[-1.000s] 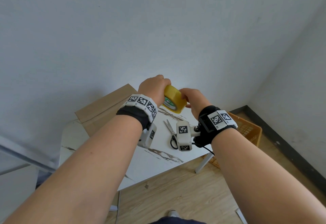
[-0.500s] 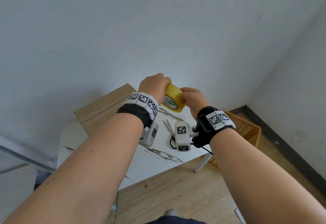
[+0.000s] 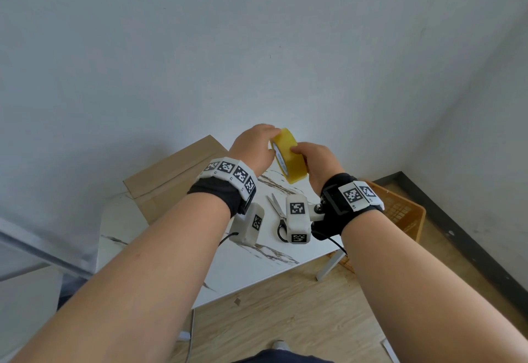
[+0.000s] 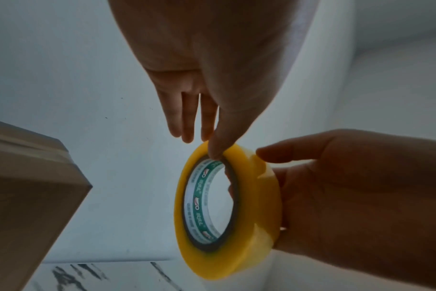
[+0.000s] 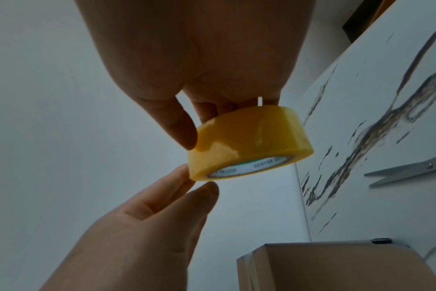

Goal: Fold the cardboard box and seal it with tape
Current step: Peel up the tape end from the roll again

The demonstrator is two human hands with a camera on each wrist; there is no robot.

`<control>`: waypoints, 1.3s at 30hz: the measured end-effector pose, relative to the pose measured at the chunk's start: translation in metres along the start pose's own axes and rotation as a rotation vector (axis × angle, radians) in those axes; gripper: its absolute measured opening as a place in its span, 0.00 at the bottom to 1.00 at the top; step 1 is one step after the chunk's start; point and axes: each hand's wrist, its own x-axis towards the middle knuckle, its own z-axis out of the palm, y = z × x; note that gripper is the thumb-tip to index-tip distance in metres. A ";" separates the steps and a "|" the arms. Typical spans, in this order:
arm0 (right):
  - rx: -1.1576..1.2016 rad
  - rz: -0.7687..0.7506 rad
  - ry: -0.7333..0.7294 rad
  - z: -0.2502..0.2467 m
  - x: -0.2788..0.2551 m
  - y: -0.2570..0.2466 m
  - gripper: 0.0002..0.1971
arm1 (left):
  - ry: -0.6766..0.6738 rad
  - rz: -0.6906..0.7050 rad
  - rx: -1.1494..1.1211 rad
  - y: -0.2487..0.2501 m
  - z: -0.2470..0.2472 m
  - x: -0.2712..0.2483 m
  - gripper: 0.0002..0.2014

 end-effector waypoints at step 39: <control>0.160 -0.020 0.005 0.005 0.025 0.020 0.22 | 0.060 0.011 -0.011 0.009 0.005 -0.003 0.09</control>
